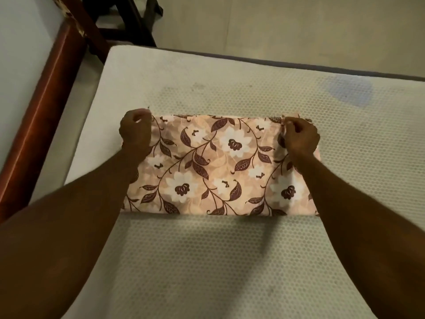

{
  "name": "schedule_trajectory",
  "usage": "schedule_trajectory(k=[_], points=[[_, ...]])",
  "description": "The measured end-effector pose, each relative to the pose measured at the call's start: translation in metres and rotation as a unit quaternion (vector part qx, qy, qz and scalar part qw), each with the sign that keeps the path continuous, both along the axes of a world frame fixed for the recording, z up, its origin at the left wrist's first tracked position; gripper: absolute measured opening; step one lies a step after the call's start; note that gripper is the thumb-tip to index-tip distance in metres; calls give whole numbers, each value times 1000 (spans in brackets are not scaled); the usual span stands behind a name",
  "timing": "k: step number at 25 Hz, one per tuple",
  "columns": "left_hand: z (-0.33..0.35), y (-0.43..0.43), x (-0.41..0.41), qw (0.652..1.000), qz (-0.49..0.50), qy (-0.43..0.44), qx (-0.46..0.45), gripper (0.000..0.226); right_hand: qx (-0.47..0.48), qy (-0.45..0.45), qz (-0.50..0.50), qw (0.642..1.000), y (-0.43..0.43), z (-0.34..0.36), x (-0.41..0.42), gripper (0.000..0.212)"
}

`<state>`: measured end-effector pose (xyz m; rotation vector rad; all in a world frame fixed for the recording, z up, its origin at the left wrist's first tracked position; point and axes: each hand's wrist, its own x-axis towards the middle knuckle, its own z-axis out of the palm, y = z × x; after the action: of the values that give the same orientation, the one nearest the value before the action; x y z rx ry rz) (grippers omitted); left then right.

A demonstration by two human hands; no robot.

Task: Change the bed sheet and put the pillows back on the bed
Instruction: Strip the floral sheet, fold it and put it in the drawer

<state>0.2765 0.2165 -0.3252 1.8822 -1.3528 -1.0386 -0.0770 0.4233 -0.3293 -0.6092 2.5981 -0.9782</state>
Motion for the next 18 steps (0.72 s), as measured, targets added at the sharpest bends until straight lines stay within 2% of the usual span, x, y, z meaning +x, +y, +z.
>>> schedule_trajectory(k=[2,3,4,6,8,13,15,18], points=[[-2,44,-7,982,-130,-84,-106,31,30,113,110,987,15,-11,27,43],[-7,68,-12,958,-208,-124,-152,36,68,157,175,970,23,-14,48,50],[-14,93,-17,926,-291,-172,-169,44,108,175,239,949,29,-17,69,56],[-40,129,-24,851,-434,-258,-143,61,157,161,339,914,33,-28,100,64],[-58,131,-31,810,-476,-311,-144,68,174,180,364,897,26,-40,101,67],[-68,66,-22,799,-439,-375,-169,66,180,225,335,897,9,-62,55,66],[-68,39,-4,817,-403,-386,-145,65,182,231,303,907,10,-66,35,65],[-64,8,39,847,-324,-413,-83,72,199,198,200,939,23,-64,-7,67]])
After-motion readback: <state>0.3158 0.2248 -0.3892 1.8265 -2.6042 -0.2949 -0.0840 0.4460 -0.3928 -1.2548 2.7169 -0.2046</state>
